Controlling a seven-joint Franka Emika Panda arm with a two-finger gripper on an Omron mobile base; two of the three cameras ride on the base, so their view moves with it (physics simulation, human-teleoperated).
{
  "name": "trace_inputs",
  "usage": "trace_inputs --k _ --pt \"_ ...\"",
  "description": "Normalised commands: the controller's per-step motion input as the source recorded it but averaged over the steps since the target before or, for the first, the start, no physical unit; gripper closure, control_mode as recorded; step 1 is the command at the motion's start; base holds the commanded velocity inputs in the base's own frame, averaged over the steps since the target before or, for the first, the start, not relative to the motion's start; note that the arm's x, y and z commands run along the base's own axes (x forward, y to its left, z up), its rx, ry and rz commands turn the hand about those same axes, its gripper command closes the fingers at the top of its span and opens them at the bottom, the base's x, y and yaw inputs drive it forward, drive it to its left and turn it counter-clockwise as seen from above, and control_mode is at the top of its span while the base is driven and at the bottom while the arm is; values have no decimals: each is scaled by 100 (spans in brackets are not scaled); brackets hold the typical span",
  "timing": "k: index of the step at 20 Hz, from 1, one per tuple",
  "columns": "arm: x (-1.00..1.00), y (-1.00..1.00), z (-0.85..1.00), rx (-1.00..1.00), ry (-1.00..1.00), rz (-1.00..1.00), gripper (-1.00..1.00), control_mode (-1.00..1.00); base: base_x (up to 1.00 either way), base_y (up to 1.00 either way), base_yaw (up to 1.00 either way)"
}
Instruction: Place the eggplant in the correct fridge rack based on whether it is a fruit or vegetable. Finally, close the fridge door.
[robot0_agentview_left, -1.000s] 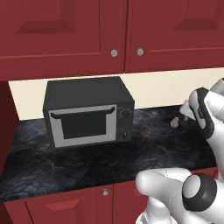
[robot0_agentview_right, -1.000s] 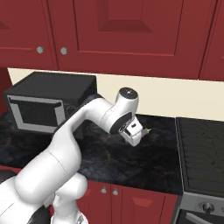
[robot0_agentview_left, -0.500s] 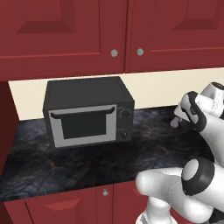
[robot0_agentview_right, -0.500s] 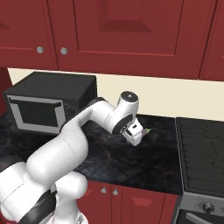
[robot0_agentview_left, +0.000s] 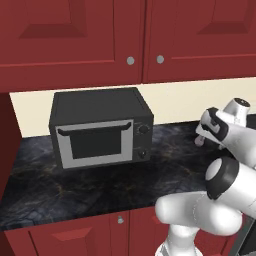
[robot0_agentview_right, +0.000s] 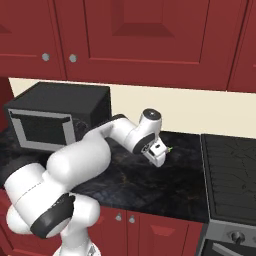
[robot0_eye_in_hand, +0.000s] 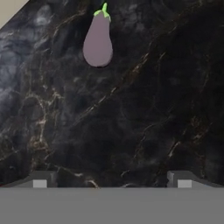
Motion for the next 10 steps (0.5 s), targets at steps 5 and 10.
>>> trace_inputs --k 5,10 --pt "33 -18 -16 0 2 0 -100 -100 0 0 0" --pt "27 -4 -25 0 0 0 -100 -100 0 0 0"
